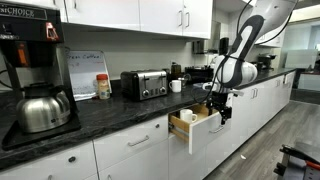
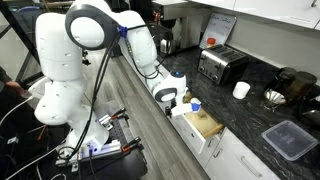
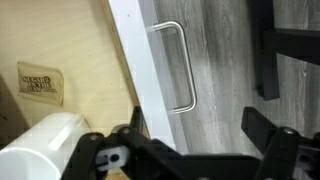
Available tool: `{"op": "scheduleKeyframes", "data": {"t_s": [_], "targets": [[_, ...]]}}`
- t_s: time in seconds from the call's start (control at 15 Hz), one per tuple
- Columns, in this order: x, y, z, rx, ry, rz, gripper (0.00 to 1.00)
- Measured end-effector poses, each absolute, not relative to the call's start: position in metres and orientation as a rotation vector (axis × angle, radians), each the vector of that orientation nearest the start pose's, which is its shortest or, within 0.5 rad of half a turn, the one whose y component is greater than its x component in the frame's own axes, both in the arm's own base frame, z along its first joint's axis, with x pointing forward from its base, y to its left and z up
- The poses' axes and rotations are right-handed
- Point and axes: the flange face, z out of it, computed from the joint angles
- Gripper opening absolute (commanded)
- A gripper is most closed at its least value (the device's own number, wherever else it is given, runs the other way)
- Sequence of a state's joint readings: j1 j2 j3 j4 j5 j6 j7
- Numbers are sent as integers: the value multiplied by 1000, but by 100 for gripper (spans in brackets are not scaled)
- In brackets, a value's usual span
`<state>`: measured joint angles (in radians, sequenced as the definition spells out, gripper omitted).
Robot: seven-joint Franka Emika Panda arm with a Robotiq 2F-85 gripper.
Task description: Open the ajar drawer, remove the white mug from the drawer and place it on the countertop
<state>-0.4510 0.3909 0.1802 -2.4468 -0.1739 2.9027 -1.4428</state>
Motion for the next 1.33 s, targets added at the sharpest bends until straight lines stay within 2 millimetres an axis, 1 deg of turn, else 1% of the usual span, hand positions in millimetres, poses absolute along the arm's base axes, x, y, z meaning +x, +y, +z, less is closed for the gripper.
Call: {"op": "scheduleKeyframes", "data": {"t_s": [0.47,1.33], "targets": [[444,-112,160,-2505,-1891,-63,100],[407,-111,166,-2462,-1814,47,100]]}}
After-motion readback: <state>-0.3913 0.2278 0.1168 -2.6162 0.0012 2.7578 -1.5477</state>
